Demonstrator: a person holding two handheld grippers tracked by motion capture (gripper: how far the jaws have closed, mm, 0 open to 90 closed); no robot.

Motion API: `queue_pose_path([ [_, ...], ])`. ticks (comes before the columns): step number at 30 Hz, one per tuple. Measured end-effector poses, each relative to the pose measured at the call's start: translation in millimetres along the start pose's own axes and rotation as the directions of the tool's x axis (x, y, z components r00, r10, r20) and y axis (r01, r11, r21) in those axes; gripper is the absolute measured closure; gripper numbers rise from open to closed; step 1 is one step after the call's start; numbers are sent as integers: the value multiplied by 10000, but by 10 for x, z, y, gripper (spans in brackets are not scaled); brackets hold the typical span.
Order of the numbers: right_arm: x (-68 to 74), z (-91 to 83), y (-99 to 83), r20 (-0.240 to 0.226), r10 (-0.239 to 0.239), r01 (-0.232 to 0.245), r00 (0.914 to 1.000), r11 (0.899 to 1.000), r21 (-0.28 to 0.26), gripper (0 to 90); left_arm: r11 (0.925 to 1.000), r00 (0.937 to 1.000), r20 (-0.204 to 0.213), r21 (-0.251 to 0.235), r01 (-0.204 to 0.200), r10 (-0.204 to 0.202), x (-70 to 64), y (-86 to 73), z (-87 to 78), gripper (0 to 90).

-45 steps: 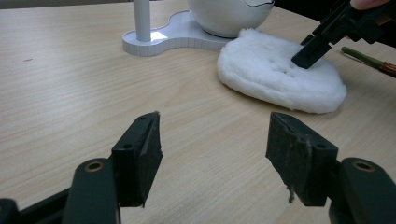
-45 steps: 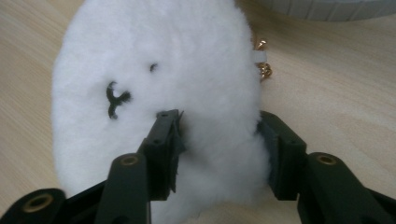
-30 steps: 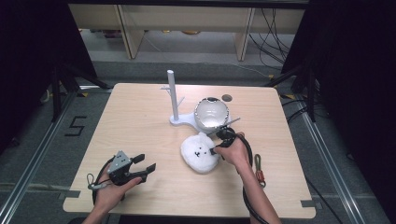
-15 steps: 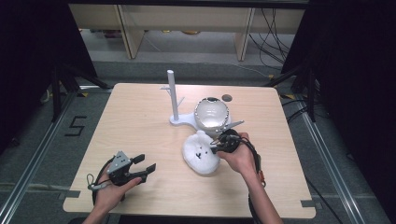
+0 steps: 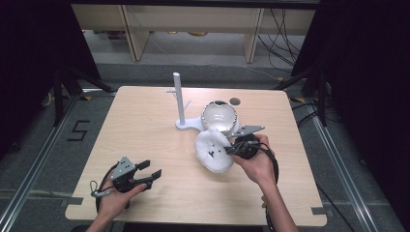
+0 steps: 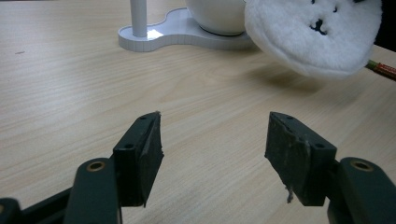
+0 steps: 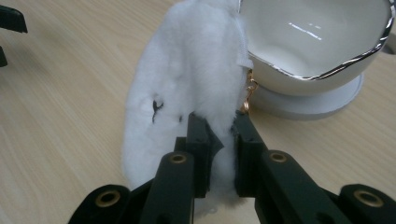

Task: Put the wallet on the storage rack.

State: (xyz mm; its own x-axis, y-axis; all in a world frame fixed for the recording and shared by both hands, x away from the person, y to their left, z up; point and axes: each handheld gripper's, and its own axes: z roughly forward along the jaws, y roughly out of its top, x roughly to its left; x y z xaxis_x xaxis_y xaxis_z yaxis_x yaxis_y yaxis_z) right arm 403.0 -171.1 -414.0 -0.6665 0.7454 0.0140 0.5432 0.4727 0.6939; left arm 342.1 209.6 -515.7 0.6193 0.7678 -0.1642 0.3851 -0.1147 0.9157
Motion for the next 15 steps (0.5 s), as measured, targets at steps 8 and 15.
queue_pose_path([
  [8,-51,-108,6,253,-223,237,9994,9980,-578,807,9997,10000,-89,-238,2,-4,-2,-1,-7,364],
  [15,-104,-197,31,553,-379,425,9977,9956,-838,806,9997,9999,-145,-248,-57,53,-11,7,-9,364],
])
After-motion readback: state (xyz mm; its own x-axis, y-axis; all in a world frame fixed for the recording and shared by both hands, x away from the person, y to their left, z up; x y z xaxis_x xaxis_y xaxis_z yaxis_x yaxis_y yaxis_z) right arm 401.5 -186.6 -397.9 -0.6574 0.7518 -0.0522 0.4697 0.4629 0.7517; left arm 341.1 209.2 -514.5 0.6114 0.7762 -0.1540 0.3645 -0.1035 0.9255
